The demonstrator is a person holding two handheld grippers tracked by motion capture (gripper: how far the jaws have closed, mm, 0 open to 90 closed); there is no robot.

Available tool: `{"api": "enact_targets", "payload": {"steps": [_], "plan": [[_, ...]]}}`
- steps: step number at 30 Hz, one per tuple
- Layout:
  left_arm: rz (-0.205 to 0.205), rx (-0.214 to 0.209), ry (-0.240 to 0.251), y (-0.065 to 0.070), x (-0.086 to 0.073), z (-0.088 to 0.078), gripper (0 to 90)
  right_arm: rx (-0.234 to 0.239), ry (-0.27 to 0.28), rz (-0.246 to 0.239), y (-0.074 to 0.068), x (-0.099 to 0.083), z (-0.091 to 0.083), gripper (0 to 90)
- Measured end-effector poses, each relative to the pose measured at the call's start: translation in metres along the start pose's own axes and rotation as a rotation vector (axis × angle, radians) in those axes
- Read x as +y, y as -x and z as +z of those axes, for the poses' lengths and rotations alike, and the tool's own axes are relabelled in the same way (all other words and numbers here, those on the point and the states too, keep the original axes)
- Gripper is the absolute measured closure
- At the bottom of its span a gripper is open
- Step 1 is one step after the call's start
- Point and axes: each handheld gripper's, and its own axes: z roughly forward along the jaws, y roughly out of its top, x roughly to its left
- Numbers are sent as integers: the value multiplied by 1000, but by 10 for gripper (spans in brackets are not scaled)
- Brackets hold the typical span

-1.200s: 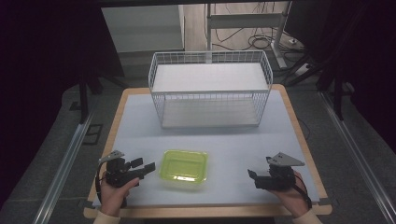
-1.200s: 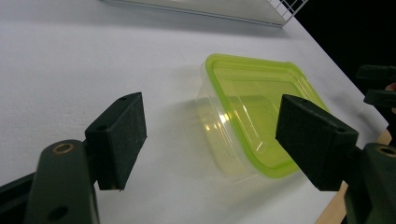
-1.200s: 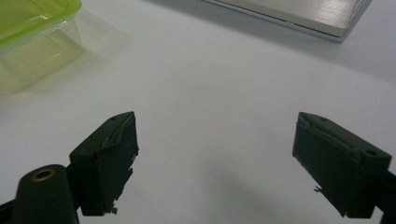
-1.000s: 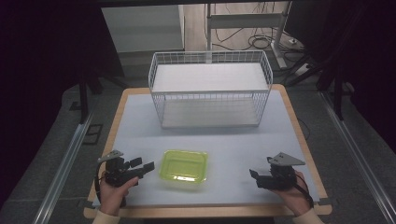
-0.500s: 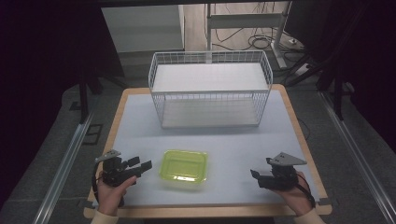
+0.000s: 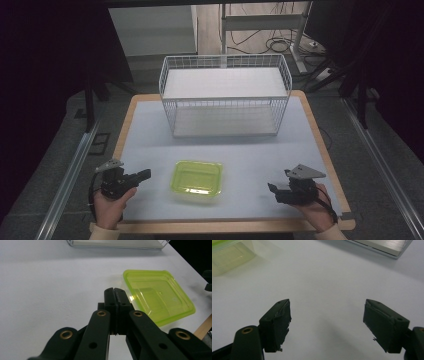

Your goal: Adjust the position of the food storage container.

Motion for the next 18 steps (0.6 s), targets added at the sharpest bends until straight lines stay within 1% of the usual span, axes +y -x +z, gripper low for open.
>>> {"api": "enact_targets", "payload": {"steps": [1, 2, 3, 4, 5, 6, 8, 11, 12, 13, 15, 18], "plan": [[0, 0, 0, 0, 0, 0, 900, -2, -2, -1, 0, 0, 0, 230], [1, 14, -14, -1, -1, 2, 900, -3, -3, -1, 0, 0, 0, 230], [2, 19, -24, -1, -2, 5, 900, -4, -4, -2, 0, 0, 0, 230], [5, 20, -38, -1, -3, 8, 900, -4, -5, -1, 0, 0, 0, 230], [5, 20, -38, -1, -3, 8, 900, -4, -5, -1, 0, 0, 0, 230], [9, 19, -59, -1, -4, 14, 900, -4, -8, -1, -1, 0, 1, 230], [10, 11, -81, 0, -4, 20, 900, -4, -10, -2, -1, 0, 1, 230], [18, 11, -99, 1, -4, 27, 900, -9, -12, -4, -2, 0, 1, 233], [18, 11, -99, 1, -4, 27, 900, -9, -12, -4, -2, 0, 1, 233], [18, 19, -113, 0, -5, 32, 900, -12, -14, -5, -2, 0, 1, 233], [19, 16, -126, -1, -6, 36, 900, -15, -14, -4, -2, 0, 2, 234], [22, 15, -140, -2, -7, 38, 900, -14, -12, -3, -2, 0, 1, 233]]}}
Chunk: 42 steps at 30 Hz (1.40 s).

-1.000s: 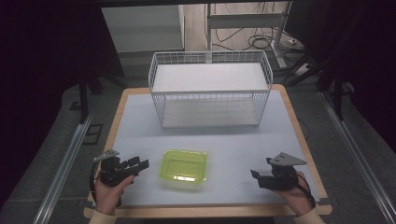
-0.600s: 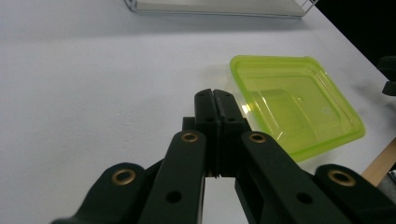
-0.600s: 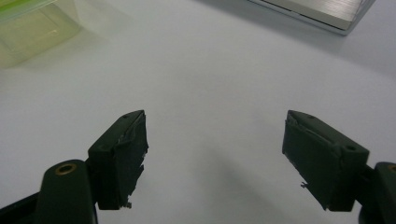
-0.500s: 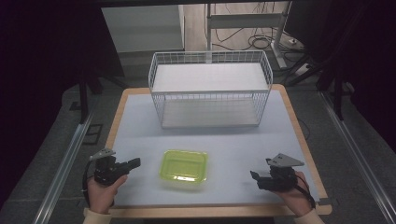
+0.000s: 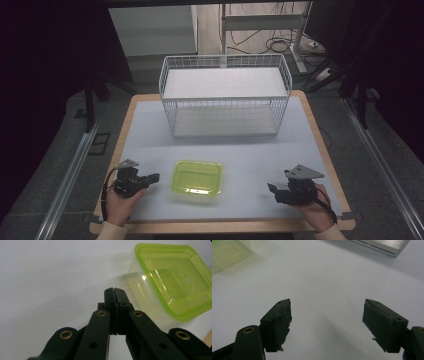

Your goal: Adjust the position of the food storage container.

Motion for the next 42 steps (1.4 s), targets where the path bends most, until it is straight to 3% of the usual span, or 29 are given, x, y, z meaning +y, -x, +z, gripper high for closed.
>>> {"api": "enact_targets", "payload": {"steps": [12, 24, 42], "plan": [[38, -36, -53, 10, 0, 19, 900, -8, -2, -1, -2, 1, 0, 234], [42, -81, -66, 17, 2, 25, 900, -19, -7, 2, -2, 1, 0, 233], [58, -109, -76, 31, 4, 33, 900, -21, -4, 1, -2, 1, -1, 233]]}}
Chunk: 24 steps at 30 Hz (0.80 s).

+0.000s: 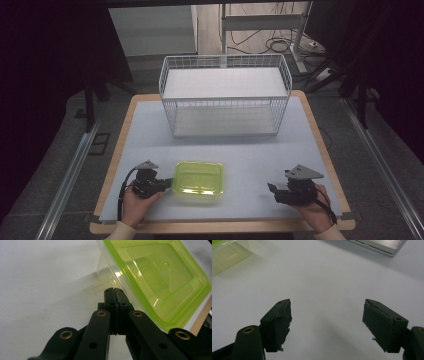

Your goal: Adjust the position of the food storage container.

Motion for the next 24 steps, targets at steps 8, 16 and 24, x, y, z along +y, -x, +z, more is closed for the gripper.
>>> {"api": "enact_targets", "payload": {"steps": [8, 16, 24], "plan": [[4, -5, -3, 3, 1, 2, 900, 1, -2, -1, 0, 0, 0, 233], [7, -10, 3, 9, 6, 5, 900, 3, -3, -1, -1, 0, 1, 234], [16, -18, -2, 14, 10, 10, 900, 6, -2, -2, -2, 1, 0, 233]]}}
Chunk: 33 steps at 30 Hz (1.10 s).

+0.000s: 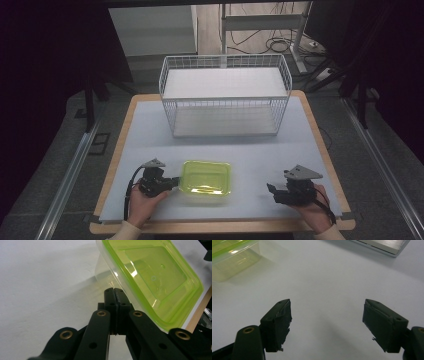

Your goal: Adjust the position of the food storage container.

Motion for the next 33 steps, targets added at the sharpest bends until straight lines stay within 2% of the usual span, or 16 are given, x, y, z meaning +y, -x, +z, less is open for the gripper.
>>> {"api": "enact_targets", "payload": {"steps": [9, 19, 33], "plan": [[-1, -4, -7, 4, 0, 3, 900, 0, 1, -3, -1, 0, 0, 233], [24, -22, -20, 16, -1, 6, 900, -4, 4, -6, -1, 1, -1, 233], [47, -37, -49, 34, 10, 30, 900, -1, 3, -11, -3, 1, -1, 234]]}}
